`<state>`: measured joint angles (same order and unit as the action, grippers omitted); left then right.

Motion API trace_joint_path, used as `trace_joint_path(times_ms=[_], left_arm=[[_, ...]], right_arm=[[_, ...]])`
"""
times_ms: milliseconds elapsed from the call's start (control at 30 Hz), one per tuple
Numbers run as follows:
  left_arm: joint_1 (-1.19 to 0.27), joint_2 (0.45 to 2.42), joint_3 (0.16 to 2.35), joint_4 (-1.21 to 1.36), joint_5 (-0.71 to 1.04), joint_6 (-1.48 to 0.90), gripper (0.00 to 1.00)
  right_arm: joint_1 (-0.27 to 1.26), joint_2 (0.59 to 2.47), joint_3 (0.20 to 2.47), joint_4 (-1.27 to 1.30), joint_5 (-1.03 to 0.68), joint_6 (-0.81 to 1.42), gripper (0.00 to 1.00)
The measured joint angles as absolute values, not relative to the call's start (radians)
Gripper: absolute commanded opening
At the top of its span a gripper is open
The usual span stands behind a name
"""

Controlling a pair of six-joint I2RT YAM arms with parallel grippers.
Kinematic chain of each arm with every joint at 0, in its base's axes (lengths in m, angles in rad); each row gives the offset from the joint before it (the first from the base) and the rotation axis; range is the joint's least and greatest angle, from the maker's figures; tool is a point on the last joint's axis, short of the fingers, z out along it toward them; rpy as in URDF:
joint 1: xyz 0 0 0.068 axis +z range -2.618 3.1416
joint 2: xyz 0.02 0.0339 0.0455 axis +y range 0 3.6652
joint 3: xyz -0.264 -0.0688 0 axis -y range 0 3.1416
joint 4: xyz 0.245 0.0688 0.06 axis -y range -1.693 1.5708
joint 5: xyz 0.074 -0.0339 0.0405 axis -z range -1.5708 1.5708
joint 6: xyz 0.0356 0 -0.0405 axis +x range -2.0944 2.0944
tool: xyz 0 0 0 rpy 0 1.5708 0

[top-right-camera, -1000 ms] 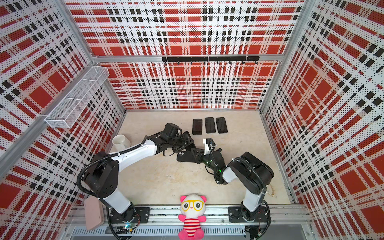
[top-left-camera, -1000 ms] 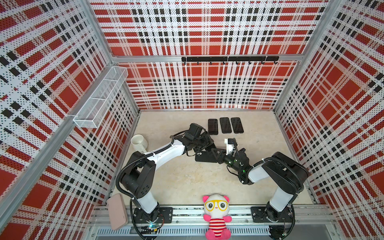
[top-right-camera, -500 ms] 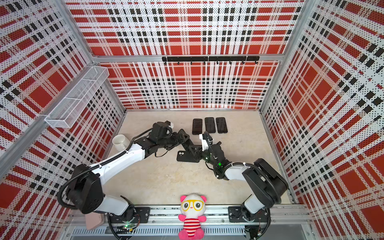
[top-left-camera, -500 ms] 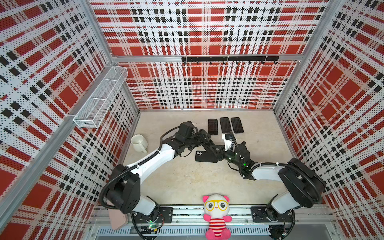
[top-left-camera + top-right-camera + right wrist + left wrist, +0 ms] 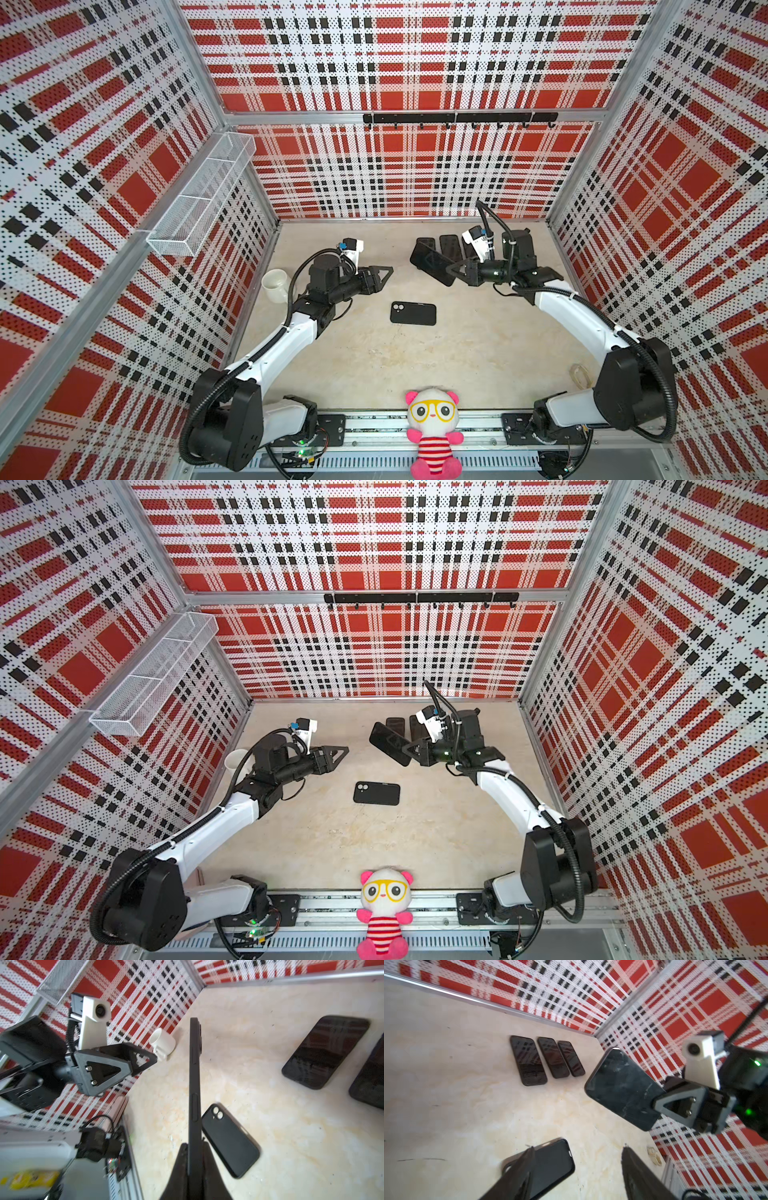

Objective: Put the phone into the phone case

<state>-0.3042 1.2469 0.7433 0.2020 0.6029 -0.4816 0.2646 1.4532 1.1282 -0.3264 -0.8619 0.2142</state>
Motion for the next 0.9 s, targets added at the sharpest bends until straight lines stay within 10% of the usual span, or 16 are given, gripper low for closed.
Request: trace_joint_path(times_ms=[200,567,900], left_arm=[[-0.31,1.253,0.74,0.318,0.77,-0.444,1.0],[-0.338,1.377,0.741,0.382,0.883,-0.422,0.8],[-0.375,1.44,0.756,0.432,0.921,-0.441,0.37]], right_arm=[[0.252,1.551,1.203,-0.539,-0.998,0.076,0.1],[0.252,1.617,1.29,-0.729,-1.149,-0.15,0.1],[0.252,1.7,1.372,-0.869,-1.221,-0.33,0.1]])
